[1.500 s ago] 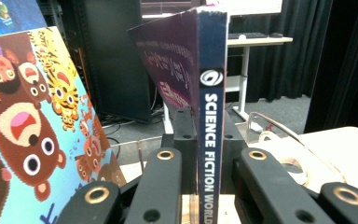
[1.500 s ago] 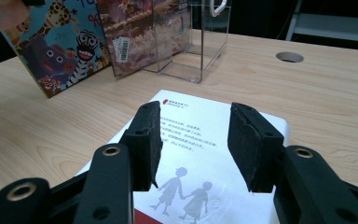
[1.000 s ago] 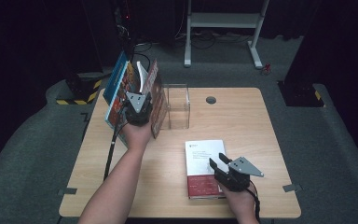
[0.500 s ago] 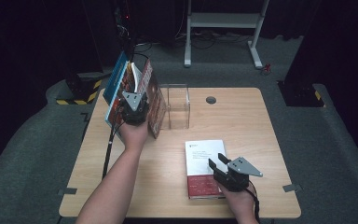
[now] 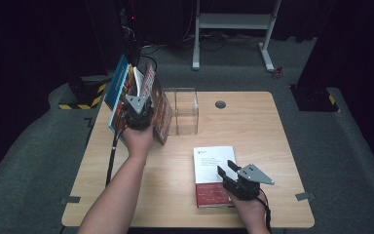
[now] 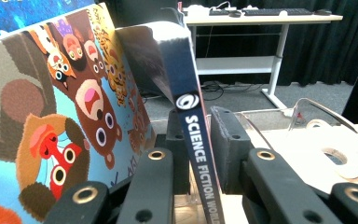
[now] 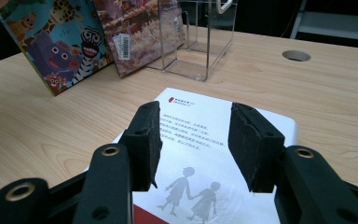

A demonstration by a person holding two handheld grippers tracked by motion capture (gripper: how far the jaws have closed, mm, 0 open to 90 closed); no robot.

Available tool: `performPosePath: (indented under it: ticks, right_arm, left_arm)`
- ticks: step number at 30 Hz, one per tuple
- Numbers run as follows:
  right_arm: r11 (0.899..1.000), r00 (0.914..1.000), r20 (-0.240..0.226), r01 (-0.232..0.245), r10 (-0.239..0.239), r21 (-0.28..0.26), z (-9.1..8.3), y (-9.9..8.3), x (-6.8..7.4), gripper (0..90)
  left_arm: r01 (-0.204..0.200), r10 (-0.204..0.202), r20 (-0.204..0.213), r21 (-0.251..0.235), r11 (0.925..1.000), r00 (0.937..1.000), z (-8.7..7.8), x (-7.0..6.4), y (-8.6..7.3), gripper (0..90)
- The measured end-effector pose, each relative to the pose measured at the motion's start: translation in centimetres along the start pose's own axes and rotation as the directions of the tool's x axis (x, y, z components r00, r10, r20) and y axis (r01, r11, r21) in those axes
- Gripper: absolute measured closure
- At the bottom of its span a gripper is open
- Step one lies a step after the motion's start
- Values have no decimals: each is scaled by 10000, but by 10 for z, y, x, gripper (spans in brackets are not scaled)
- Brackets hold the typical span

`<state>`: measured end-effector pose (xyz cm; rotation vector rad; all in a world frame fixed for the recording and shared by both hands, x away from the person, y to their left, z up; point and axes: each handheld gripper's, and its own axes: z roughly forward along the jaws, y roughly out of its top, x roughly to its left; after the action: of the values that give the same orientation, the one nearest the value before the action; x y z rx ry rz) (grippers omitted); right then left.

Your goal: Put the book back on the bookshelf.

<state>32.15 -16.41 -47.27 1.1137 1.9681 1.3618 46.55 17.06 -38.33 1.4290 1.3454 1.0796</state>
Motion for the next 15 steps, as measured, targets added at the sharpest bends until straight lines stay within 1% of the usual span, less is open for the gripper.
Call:
performPosePath:
  ticks: [6, 15]
  right_arm:
    - [10000, 10000, -9, -8, 8, 5, 0, 0, 0, 536]
    - [10000, 10000, -29, -6, 6, 2, 0, 0, 0, 535]
  left_arm:
    - [88, -87, -128, 68, 9999, 9999, 0, -2, 2, 759]
    - [169, -173, -247, -157, 9997, 9995, -4, -2, 11, 741]
